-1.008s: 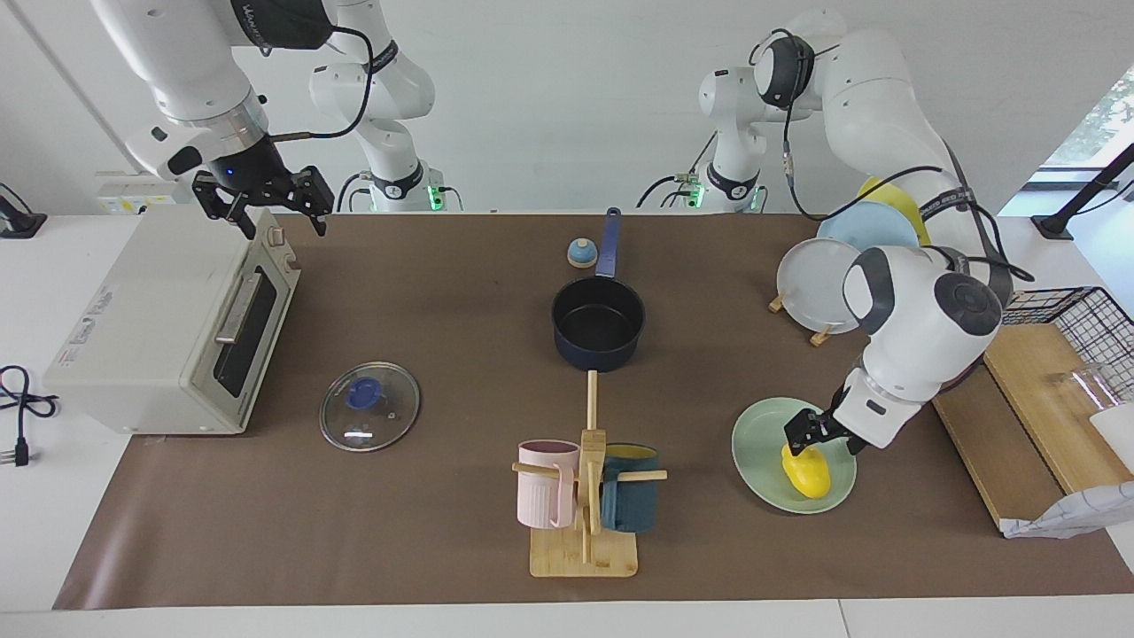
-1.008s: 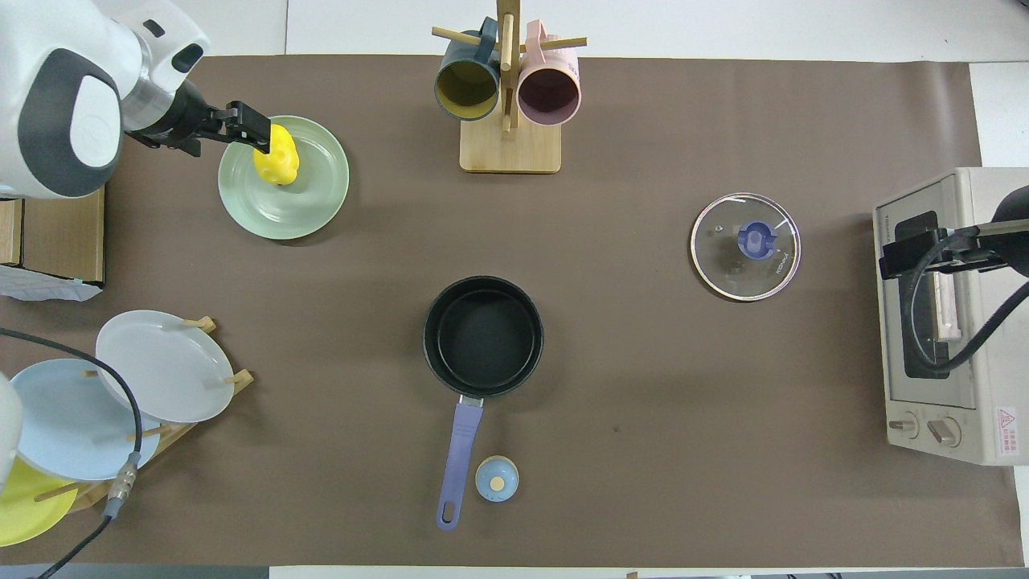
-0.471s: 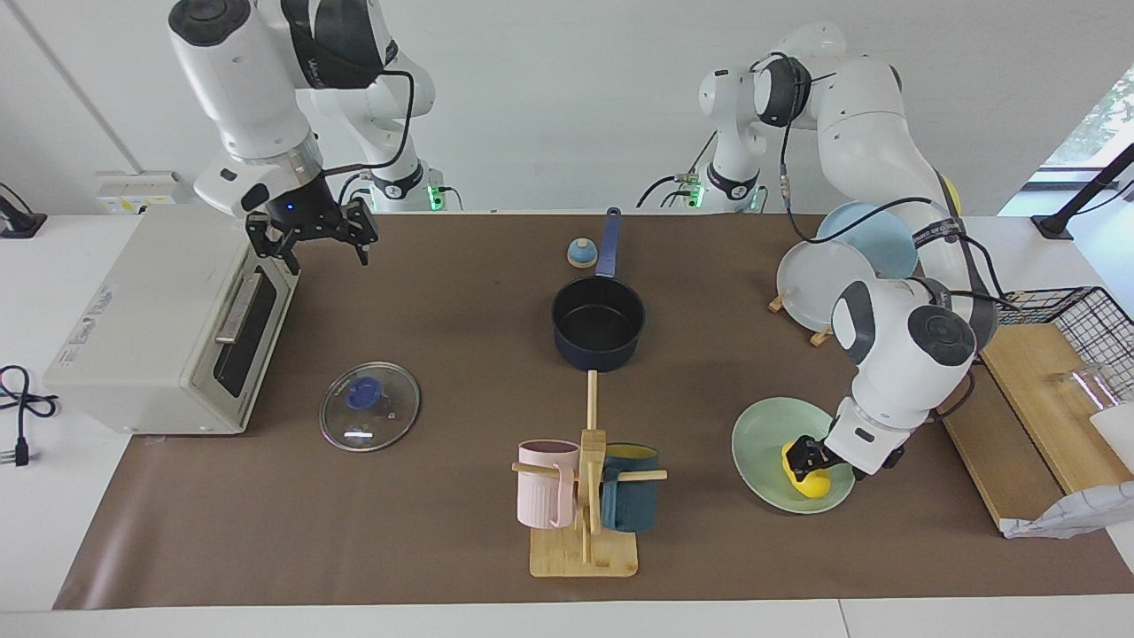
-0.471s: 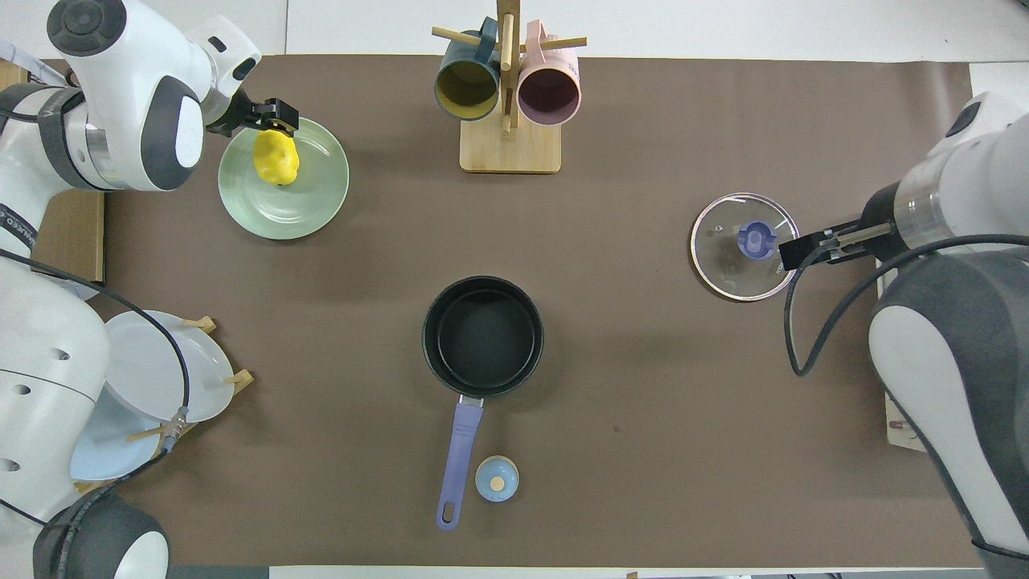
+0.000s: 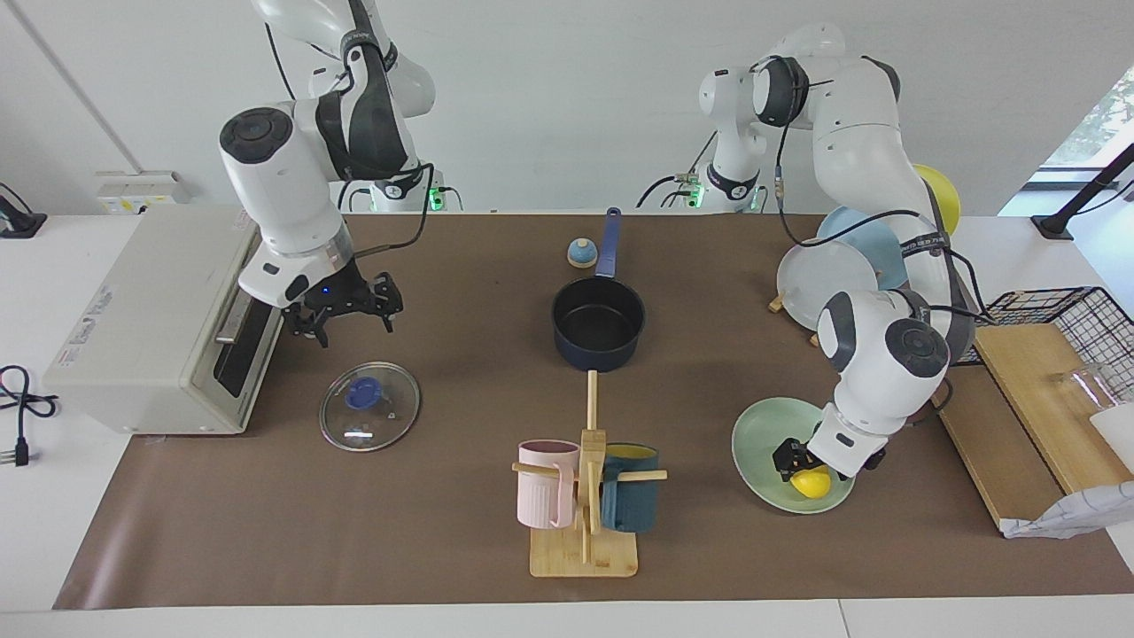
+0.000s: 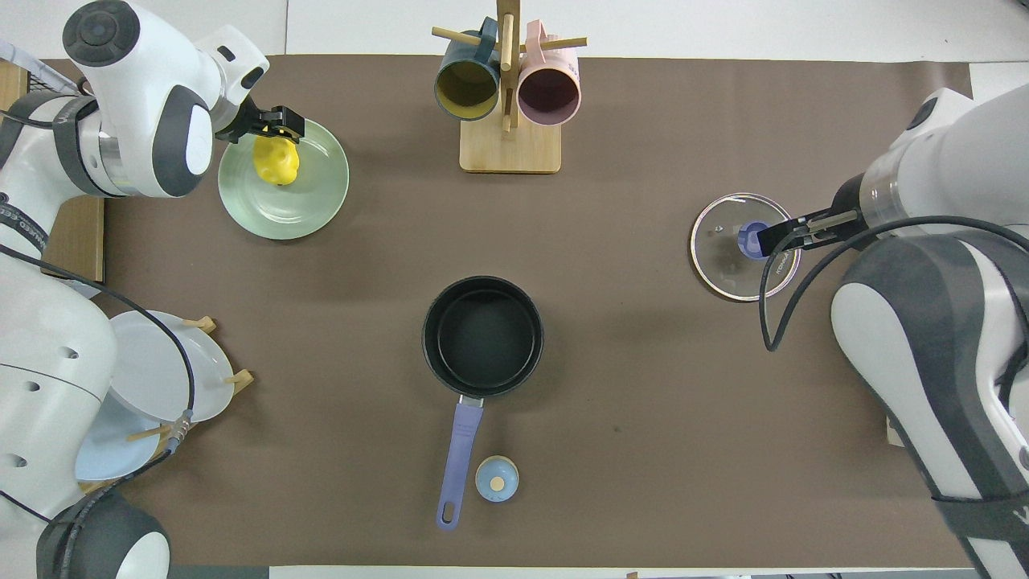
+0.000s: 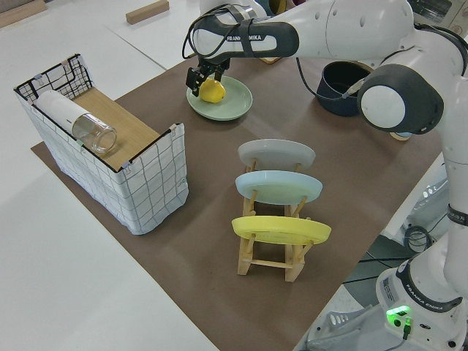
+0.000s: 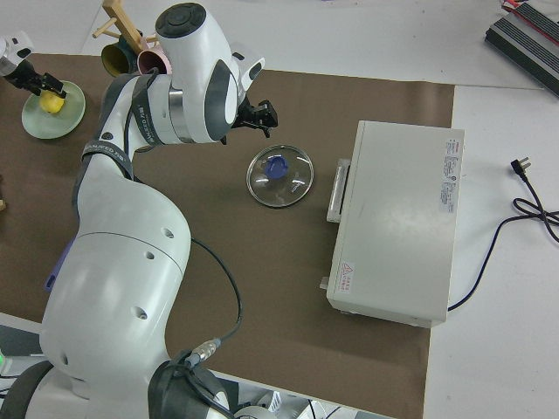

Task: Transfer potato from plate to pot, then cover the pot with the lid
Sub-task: 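Grasp the potato with the left gripper while the right gripper grasps the lid, then carry the potato over the saucepan with the left gripper and release it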

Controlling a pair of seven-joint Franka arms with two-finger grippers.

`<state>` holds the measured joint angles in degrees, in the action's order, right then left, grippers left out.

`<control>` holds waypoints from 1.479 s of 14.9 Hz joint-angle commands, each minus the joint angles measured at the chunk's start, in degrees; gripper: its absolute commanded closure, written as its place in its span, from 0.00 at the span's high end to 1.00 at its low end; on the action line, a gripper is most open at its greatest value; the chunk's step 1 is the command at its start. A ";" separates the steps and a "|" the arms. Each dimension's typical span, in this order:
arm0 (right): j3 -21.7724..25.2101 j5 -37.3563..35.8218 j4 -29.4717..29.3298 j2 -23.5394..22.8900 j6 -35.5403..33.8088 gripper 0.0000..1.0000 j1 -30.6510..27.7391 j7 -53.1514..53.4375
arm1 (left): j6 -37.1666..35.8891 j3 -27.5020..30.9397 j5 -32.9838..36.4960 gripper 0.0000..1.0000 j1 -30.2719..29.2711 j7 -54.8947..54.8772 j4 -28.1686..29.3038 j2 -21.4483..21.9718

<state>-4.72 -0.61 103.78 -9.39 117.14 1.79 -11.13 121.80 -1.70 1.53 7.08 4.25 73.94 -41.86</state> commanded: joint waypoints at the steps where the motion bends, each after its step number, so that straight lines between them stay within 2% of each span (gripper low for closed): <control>1: -0.29 0.52 5.71 0.42 7.37 1.00 -0.91 -4.07 | 0.37 0.47 1.46 1.00 0.39 1.55 3.23 2.40; 4: -0.29 0.43 6.79 -1.50 11.26 1.00 -1.17 -7.41 | 0.46 0.56 1.46 1.00 0.39 1.64 5.51 3.54; 8: -0.29 0.43 7.14 -3.35 13.89 1.00 -1.53 -9.87 | 0.72 0.47 1.37 1.00 0.39 2.17 5.52 3.54; 12: -0.29 0.52 7.67 -6.86 17.42 1.00 -2.75 -9.62 | 2.56 0.47 1.37 0.63 0.39 2.25 7.18 3.89; 14: -0.29 0.70 7.67 -8.44 18.38 1.00 -2.93 -7.87 | 2.04 0.47 1.37 0.32 0.39 2.17 7.28 4.16; 15: -0.29 0.70 7.67 -9.15 19.09 1.00 -2.76 -5.68 | 1.51 0.47 1.29 0.05 0.39 2.25 6.84 4.16; 16: -0.29 0.61 7.67 -9.33 19.18 1.00 -2.84 -5.40 | 0.29 0.47 1.20 0.00 0.30 2.17 5.97 4.24; 18: -0.29 0.43 7.75 -9.42 19.09 1.00 -2.76 -5.48 | -2.17 0.21 0.85 0.00 0.30 1.99 5.25 6.77; 22: -0.20 0.35 9.25 -9.33 19.10 1.00 -2.93 -8.20 | -14.54 0.03 -4.33 0.00 1.26 3.39 5.95 18.27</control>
<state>-4.50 -0.63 111.71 -19.21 135.45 -0.44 -17.64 113.94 -2.02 -0.88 7.18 5.77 76.91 -31.72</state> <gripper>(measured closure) 0.000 0.322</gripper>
